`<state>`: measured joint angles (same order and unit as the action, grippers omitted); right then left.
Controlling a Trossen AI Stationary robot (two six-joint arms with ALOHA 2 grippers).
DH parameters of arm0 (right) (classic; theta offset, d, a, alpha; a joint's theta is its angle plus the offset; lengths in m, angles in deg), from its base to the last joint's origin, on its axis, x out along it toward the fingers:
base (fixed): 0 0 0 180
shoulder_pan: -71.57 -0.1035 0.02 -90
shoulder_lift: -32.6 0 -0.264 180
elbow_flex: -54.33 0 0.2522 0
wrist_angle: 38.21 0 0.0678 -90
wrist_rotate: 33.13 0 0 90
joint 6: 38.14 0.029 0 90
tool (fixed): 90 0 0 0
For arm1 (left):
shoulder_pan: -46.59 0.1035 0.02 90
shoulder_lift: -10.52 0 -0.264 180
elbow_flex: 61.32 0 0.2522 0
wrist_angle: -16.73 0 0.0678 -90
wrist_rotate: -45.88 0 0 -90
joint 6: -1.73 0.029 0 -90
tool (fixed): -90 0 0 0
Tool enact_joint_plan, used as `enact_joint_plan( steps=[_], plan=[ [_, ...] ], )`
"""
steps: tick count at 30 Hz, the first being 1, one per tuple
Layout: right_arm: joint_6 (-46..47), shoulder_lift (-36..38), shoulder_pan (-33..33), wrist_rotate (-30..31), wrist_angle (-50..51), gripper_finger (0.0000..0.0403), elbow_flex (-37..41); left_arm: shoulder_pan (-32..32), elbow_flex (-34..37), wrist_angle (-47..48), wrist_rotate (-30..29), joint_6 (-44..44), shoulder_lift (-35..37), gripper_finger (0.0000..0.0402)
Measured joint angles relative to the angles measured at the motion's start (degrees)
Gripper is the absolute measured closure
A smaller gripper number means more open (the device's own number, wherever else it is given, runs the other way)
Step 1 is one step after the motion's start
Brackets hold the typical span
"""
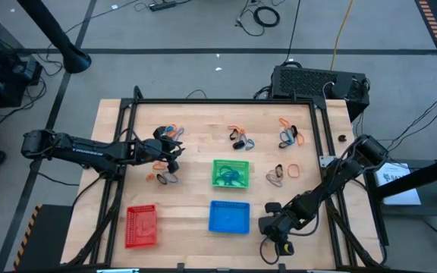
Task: Sort rubber bands into baskets
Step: Put the blue rubberband into the green bin
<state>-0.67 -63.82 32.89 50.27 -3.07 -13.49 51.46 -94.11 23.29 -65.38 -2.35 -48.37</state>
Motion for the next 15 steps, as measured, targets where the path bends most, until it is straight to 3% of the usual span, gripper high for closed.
enact_joint_plan(
  steps=[15],
  plan=[
    [11.43,0.00,0.00,-0.44,2.87,0.0335,0.00,0.00,-0.02,0.02,0.00,0.02,0.00,0.0275]
  ],
)
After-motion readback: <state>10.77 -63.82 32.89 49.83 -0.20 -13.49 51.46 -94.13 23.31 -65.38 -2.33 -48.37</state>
